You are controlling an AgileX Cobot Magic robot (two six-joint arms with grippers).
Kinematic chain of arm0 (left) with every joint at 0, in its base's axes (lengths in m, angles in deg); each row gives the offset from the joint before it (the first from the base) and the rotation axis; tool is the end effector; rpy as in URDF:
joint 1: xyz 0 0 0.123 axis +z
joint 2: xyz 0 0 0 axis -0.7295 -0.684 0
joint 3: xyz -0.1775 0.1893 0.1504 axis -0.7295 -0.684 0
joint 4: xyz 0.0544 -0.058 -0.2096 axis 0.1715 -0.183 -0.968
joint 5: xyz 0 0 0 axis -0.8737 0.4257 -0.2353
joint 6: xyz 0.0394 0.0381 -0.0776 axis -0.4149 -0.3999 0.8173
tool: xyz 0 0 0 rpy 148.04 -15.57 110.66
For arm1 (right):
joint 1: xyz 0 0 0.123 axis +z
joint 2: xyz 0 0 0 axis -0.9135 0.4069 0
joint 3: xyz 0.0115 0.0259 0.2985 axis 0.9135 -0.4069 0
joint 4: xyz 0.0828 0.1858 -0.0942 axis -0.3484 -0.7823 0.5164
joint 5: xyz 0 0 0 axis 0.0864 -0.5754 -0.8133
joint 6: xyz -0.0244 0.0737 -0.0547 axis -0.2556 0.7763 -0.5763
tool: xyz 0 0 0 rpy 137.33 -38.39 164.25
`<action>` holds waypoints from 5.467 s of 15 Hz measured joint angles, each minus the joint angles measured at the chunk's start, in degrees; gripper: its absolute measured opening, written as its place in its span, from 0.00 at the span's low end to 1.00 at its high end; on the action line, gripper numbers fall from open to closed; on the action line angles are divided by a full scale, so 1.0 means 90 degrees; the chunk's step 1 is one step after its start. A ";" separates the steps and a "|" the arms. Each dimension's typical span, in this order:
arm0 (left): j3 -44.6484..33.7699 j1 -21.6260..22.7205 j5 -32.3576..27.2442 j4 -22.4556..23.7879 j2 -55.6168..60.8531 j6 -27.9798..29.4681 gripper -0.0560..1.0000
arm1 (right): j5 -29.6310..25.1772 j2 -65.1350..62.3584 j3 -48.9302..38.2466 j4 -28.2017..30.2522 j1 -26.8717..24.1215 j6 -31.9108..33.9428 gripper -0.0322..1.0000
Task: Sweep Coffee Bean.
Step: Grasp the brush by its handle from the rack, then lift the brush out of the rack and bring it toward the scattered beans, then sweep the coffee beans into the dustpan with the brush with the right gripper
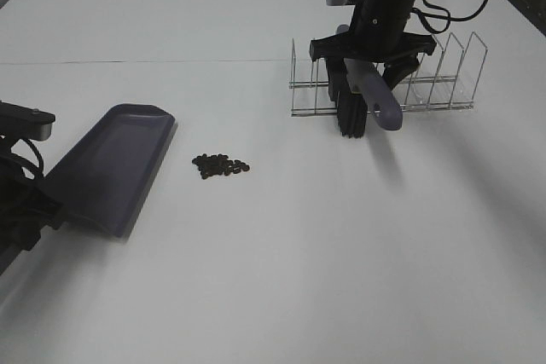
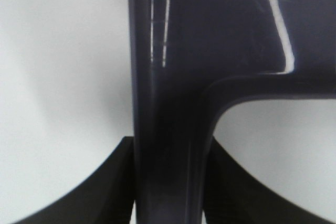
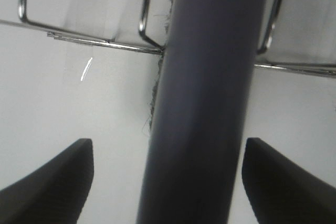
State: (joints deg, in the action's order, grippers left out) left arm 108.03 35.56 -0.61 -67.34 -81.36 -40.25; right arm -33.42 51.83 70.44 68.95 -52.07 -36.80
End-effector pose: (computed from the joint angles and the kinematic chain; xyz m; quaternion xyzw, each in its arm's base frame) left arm 0.2743 -0.0522 0.1557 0.1326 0.9908 0.0115 0.0245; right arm 0.4740 0.1220 0.1671 -0.0527 0.9954 0.0370 0.0709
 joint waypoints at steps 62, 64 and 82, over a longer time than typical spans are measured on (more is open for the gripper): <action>0.1108 -0.0700 -0.1019 0.0376 -0.1012 0.0172 0.37 | 0.0777 -0.1210 -0.2763 0.2145 0.2858 0.0624 0.31; 0.1108 -0.0700 -0.1031 0.0331 -0.1019 0.0172 0.37 | 0.0770 -0.0974 -0.2375 0.1611 0.2858 0.0274 0.31; 0.1108 -0.0700 -0.1165 -0.0038 -0.1050 0.0236 0.37 | 0.2094 0.0025 -0.1267 -0.2381 0.2827 -0.1248 0.31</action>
State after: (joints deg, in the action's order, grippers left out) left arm 118.00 29.25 -11.09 -67.68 -90.81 -38.13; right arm -14.57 52.06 59.04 47.52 -26.63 -48.03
